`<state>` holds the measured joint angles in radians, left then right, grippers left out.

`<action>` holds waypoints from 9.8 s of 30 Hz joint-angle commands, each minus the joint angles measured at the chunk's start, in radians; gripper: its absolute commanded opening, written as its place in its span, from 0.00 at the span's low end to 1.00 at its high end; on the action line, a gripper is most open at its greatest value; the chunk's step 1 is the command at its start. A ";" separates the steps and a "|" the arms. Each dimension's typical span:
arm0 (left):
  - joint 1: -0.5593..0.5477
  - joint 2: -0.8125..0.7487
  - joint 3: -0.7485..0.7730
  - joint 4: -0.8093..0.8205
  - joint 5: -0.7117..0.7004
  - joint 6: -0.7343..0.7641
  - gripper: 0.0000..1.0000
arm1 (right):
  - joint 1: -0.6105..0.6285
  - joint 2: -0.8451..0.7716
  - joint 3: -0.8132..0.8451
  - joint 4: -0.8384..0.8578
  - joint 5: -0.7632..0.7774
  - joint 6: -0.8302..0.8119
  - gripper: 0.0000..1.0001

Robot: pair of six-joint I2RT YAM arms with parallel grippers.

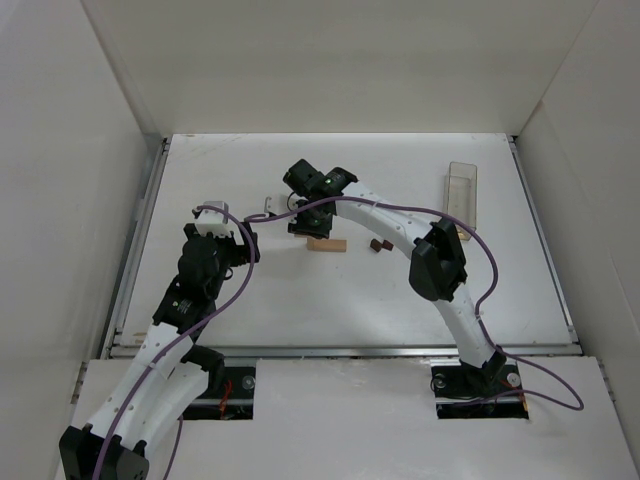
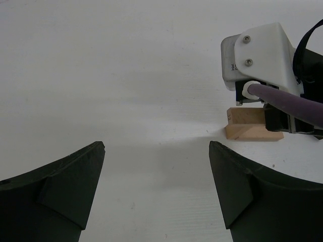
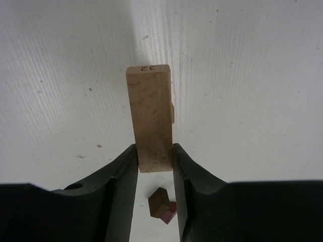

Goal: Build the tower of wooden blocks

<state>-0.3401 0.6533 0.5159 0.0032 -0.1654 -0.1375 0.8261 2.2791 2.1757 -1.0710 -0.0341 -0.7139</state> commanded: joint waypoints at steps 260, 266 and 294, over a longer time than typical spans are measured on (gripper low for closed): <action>0.024 -0.196 -0.116 0.179 -0.298 -0.037 0.88 | 0.041 0.007 0.161 -0.040 -0.072 -0.127 0.00; 0.024 -0.196 -0.116 0.179 -0.298 -0.028 0.88 | 0.041 -0.006 0.171 -0.040 -0.072 -0.127 0.00; 0.024 0.159 0.335 -0.032 1.117 0.590 0.92 | -0.059 -0.593 -0.404 0.427 -0.351 -0.197 0.00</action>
<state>-0.3187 0.6659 0.7490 0.0883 0.6472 0.2939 0.7654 1.7706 1.8111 -0.7853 -0.3302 -0.8734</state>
